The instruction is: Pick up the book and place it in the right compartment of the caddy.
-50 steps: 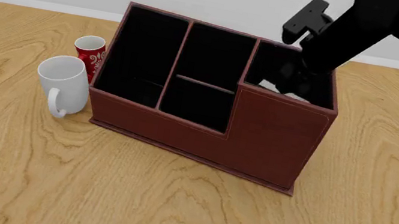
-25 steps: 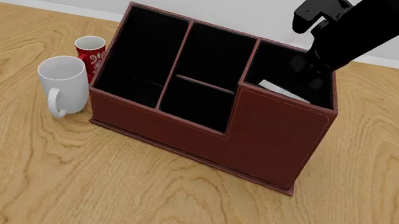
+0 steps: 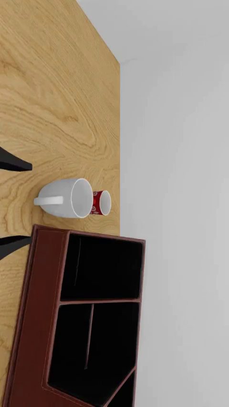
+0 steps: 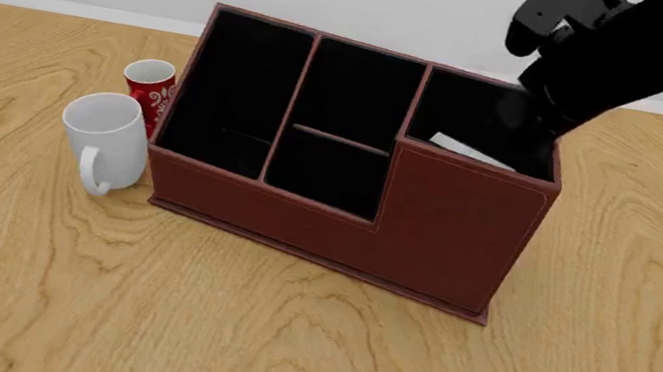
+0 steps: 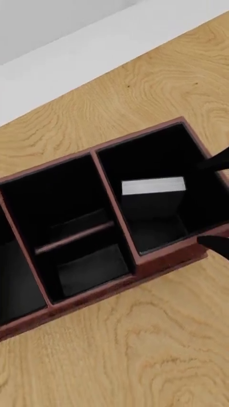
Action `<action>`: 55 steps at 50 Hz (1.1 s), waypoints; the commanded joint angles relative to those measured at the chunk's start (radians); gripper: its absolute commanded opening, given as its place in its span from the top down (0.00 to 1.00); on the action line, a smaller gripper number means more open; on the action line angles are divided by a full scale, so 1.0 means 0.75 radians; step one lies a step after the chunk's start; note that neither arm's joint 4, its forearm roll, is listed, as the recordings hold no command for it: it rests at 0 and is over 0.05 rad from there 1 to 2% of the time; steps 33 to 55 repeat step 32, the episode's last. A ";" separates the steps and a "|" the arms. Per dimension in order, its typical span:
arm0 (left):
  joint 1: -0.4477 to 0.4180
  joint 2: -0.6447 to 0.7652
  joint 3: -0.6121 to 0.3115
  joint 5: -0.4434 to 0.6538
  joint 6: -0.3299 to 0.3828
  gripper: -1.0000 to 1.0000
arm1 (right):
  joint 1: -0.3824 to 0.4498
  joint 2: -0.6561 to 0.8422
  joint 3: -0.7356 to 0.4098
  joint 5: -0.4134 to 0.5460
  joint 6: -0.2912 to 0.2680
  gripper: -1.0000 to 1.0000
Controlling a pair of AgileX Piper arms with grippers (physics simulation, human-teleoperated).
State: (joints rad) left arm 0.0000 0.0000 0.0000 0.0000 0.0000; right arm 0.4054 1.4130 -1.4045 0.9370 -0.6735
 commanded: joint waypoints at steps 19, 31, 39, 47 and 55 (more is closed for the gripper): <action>0.000 0.000 0.000 0.000 0.000 0.00 | -0.015 -0.659 0.567 -0.510 0.150 0.00; 0.000 0.000 0.000 0.000 0.000 0.00 | 0.003 -0.905 0.758 -0.602 0.352 0.00; 0.000 0.000 0.000 0.000 0.000 0.00 | 0.011 -0.935 0.750 -0.603 0.437 0.00; 0.000 0.000 0.000 0.000 0.000 0.00 | 0.011 -0.935 0.750 -0.603 0.437 0.00; 0.000 0.000 0.000 0.000 0.000 0.00 | 0.011 -0.935 0.750 -0.603 0.437 0.00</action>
